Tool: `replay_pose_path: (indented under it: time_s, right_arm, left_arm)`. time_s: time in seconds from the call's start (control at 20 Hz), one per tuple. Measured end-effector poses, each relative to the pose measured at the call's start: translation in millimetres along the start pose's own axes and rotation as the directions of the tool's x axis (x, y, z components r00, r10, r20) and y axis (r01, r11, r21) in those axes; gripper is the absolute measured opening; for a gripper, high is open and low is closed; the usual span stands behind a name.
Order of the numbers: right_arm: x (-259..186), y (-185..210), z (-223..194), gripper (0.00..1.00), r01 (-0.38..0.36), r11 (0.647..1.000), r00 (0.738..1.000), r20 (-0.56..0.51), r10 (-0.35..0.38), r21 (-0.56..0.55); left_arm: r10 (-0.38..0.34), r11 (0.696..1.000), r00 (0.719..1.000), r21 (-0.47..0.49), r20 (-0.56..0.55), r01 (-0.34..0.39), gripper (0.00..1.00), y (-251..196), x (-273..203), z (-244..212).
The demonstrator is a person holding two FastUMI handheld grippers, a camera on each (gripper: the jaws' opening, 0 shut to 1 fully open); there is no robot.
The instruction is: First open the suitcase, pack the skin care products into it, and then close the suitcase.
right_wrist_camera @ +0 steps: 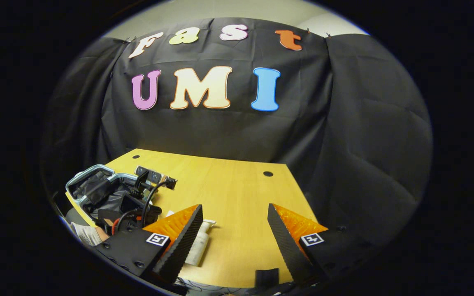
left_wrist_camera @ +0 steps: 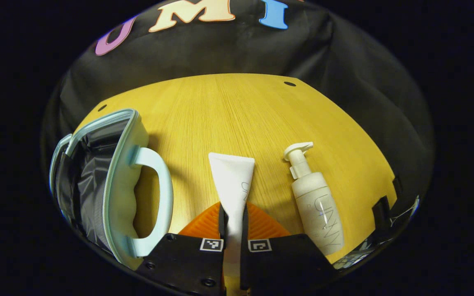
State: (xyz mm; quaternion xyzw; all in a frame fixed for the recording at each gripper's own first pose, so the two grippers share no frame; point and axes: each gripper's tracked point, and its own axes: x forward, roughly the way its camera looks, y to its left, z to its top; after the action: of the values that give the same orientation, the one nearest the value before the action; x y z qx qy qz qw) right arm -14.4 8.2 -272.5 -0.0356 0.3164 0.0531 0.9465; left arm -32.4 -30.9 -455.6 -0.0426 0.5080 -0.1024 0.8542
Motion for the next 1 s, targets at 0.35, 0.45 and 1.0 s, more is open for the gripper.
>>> replay_pose_path:
  time_s: [0.35,0.45,1.0]
  right_arm:
    - [46.3,38.5,-75.5,0.98,-0.066,0.989,0.964,-0.246,0.098,0.135]
    - [61.6,48.6,-100.9,0.98,-0.070,0.988,0.943,-0.315,0.111,0.138]
    - [89.1,90.9,-202.2,0.92,-0.075,0.993,0.807,-0.580,0.111,0.087]
  left_arm:
    - [-0.043,0.998,0.998,-0.048,0.036,0.045,0.07,8.0,-28.3,16.4]
    - [-0.066,0.996,0.996,-0.059,0.059,0.069,0.07,5.4,-40.3,26.3]
    - [-0.086,0.996,0.982,-0.021,0.168,0.091,0.07,22.3,-108.4,65.6]
